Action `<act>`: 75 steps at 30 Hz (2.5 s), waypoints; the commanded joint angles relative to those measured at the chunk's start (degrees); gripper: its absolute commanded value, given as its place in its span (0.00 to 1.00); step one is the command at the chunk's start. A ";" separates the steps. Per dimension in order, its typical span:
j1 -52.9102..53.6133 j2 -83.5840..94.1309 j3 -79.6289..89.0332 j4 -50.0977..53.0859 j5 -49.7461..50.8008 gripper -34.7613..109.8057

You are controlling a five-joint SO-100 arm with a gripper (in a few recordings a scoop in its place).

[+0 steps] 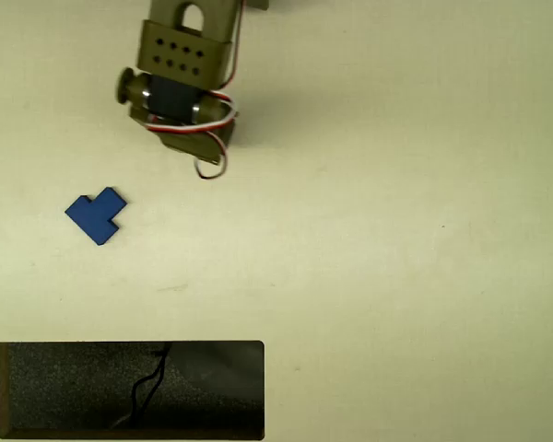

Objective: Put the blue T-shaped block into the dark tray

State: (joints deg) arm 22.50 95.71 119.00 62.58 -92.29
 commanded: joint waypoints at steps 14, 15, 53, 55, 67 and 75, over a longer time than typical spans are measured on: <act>17.05 -34.72 -35.51 -21.18 -7.12 0.24; 16.88 -36.04 -37.79 -20.13 -6.59 0.24; -14.06 -14.06 -42.36 12.92 1.93 0.24; -14.68 -14.77 -35.24 16.17 -2.37 0.24; -9.84 -26.98 -35.16 12.66 -7.21 0.24; -7.65 -33.66 -42.63 9.67 -7.91 0.24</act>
State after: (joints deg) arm 13.18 62.31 78.84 72.60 -99.49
